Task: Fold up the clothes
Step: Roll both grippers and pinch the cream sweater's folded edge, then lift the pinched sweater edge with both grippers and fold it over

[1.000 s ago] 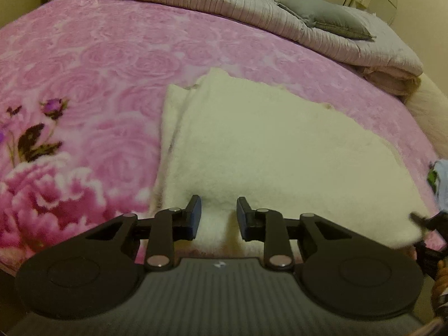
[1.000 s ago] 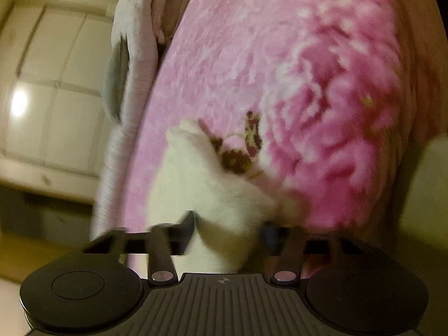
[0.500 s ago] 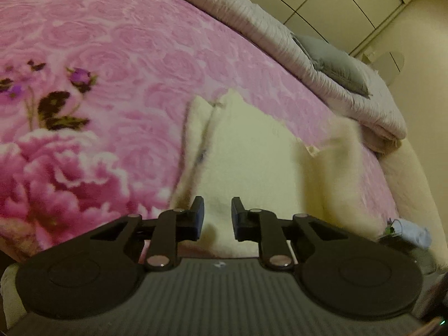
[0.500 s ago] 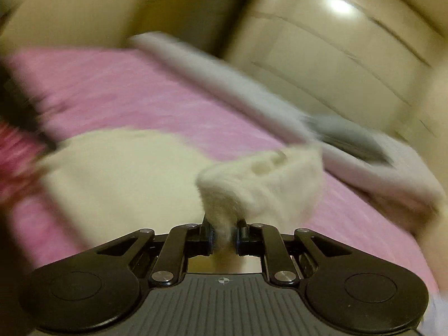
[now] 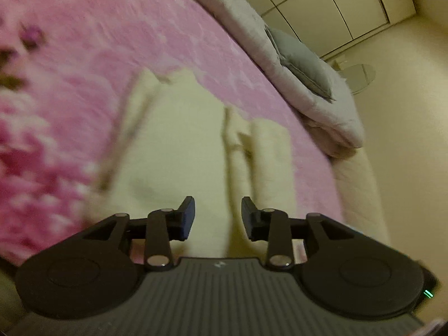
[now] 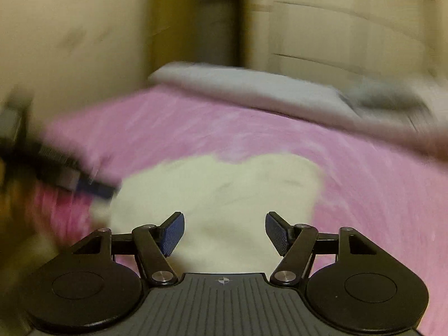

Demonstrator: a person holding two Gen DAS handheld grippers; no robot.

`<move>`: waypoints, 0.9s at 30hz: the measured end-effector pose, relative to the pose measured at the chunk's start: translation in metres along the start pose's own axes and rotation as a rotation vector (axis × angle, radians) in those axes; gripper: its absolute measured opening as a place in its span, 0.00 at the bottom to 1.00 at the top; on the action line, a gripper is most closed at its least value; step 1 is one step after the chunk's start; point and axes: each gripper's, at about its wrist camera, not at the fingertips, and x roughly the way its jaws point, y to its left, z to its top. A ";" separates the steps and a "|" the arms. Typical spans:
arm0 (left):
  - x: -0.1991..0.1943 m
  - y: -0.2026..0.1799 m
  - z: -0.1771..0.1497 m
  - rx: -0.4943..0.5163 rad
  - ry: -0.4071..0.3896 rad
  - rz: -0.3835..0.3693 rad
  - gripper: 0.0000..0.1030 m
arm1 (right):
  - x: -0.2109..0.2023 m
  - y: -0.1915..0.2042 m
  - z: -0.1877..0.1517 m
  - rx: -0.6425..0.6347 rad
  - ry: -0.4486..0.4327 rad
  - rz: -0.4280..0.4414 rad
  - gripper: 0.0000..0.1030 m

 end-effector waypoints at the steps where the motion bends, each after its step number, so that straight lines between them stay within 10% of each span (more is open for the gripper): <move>1: 0.011 -0.002 0.001 -0.029 0.022 -0.023 0.29 | 0.004 -0.026 0.001 0.143 0.034 -0.028 0.65; 5: 0.051 0.000 0.008 -0.133 0.075 -0.064 0.29 | 0.031 -0.123 -0.027 0.746 0.254 -0.172 0.56; 15: 0.114 0.011 0.031 -0.268 0.122 -0.133 0.34 | 0.071 -0.163 -0.091 1.543 0.141 0.158 0.49; 24: 0.136 0.005 0.037 -0.230 0.140 -0.207 0.39 | 0.108 -0.173 -0.064 1.541 0.163 0.265 0.49; 27: 0.131 -0.002 0.040 -0.140 0.128 -0.195 0.19 | 0.130 -0.163 -0.057 1.480 0.169 0.259 0.49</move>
